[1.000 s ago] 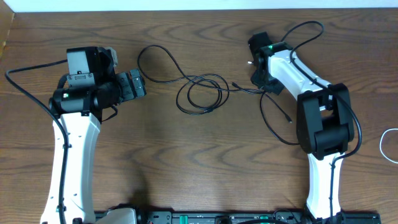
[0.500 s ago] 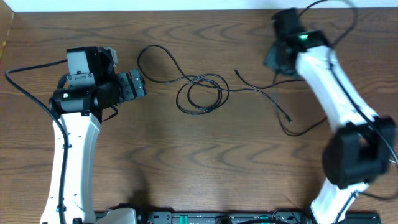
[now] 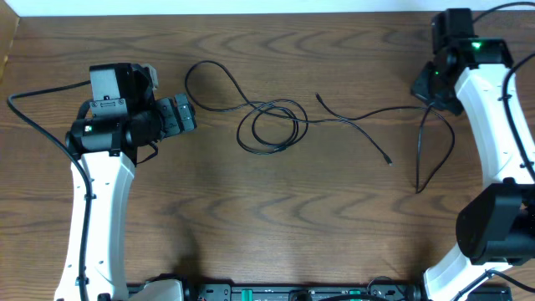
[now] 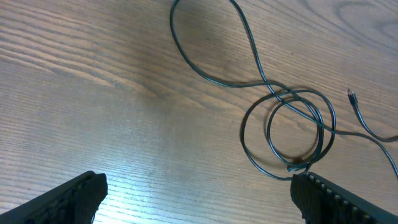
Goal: Untangle cables
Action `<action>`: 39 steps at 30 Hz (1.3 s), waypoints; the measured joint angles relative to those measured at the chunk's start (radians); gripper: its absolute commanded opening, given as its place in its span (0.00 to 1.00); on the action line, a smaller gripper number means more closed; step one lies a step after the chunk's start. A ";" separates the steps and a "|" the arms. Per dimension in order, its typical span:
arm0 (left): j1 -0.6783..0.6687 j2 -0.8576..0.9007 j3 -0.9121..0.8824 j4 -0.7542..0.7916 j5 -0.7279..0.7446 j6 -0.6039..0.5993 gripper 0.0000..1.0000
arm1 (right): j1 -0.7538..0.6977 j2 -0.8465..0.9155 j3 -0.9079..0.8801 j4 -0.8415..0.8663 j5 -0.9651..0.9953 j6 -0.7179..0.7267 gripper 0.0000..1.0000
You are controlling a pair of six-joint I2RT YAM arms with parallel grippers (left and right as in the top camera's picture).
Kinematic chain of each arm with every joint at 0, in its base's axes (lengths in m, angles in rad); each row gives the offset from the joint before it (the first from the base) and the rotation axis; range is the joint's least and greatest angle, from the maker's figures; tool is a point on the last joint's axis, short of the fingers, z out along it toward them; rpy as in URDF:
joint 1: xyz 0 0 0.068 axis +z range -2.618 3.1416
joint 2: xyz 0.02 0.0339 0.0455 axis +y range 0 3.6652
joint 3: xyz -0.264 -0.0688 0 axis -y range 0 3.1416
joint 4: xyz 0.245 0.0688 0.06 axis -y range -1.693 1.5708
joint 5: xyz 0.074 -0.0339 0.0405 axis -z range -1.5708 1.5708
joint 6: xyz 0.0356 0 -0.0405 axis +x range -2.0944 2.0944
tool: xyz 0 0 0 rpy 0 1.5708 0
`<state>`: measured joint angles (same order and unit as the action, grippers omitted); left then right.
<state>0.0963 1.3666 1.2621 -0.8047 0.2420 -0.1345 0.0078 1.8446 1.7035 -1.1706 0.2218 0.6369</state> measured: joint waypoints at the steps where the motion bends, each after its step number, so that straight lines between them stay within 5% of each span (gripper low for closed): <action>1: 0.000 0.000 0.000 0.000 0.000 0.000 1.00 | -0.009 0.000 -0.005 0.002 0.003 -0.005 0.02; 16: 0.000 0.000 0.000 0.000 0.027 0.000 0.99 | -0.038 0.002 -0.325 0.211 -0.018 -0.209 0.09; 22: 0.000 0.000 0.000 0.000 0.027 0.000 0.99 | -0.095 0.002 -0.361 0.219 -0.092 -0.317 0.08; 29: 0.000 0.000 0.000 0.000 0.027 0.000 0.99 | -0.142 0.002 -0.363 0.243 -0.199 -0.419 0.23; 39: 0.000 0.000 0.000 0.000 0.031 0.000 0.99 | -0.112 0.002 -0.366 0.350 -0.352 -0.402 0.25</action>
<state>0.0963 1.3666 1.2621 -0.8047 0.2729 -0.1345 -0.1040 1.8462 1.3373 -0.8204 -0.1307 0.2352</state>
